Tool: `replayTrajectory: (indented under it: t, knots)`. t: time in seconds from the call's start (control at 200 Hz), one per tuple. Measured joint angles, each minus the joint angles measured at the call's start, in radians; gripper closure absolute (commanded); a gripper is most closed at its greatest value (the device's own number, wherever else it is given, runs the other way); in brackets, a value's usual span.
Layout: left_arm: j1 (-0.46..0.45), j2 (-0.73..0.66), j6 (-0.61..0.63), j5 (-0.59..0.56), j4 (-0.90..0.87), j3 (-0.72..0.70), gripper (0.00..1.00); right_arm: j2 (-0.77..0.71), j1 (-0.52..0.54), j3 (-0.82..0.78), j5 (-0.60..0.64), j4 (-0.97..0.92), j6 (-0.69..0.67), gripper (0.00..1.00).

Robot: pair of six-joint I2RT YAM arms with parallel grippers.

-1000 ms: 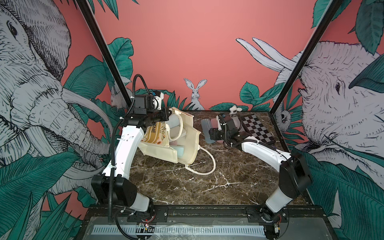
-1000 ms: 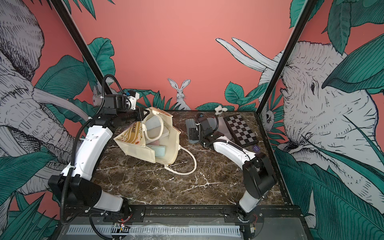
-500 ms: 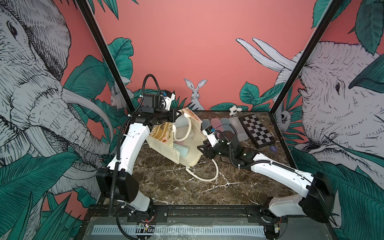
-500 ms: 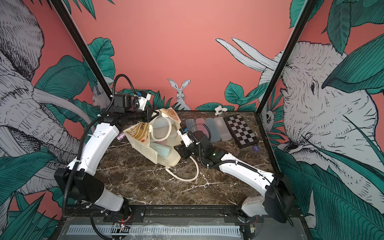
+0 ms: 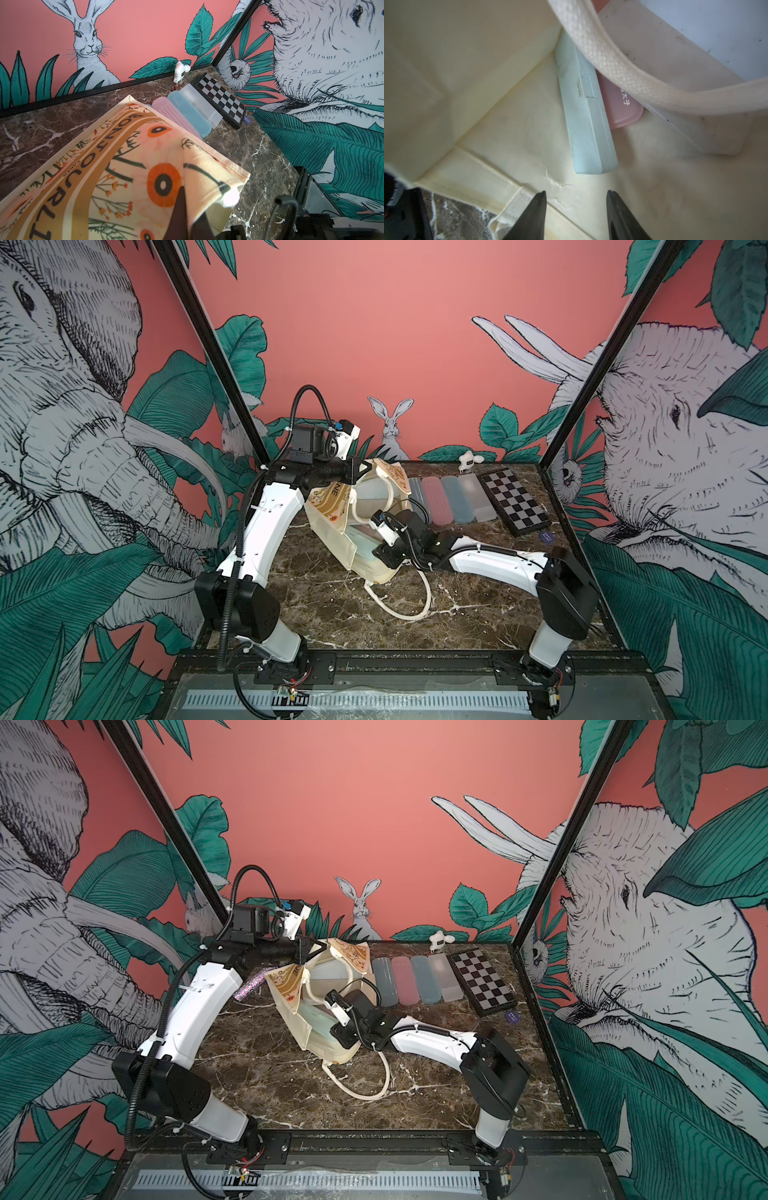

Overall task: Take out the pencil case from the canvas bag
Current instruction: Pick up the pencil case from the canvas bag.

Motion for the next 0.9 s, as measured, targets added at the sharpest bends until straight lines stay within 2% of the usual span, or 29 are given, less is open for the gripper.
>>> replayTrajectory:
  t: [0.445,0.62,0.9]
  knots:
    - [-0.005,0.000,0.018,0.020,-0.016,0.000,1.00,0.171,0.000,0.151,0.105,-0.028,0.146,0.28]
    - [-0.009,0.000,0.022,0.021,-0.018,0.000,1.00,0.236,0.000,0.205,0.129,-0.068,0.202,0.27]
    - [-0.023,-0.028,0.019,0.025,-0.003,-0.047,1.00,0.294,0.000,0.261,0.065,-0.101,0.237,0.29]
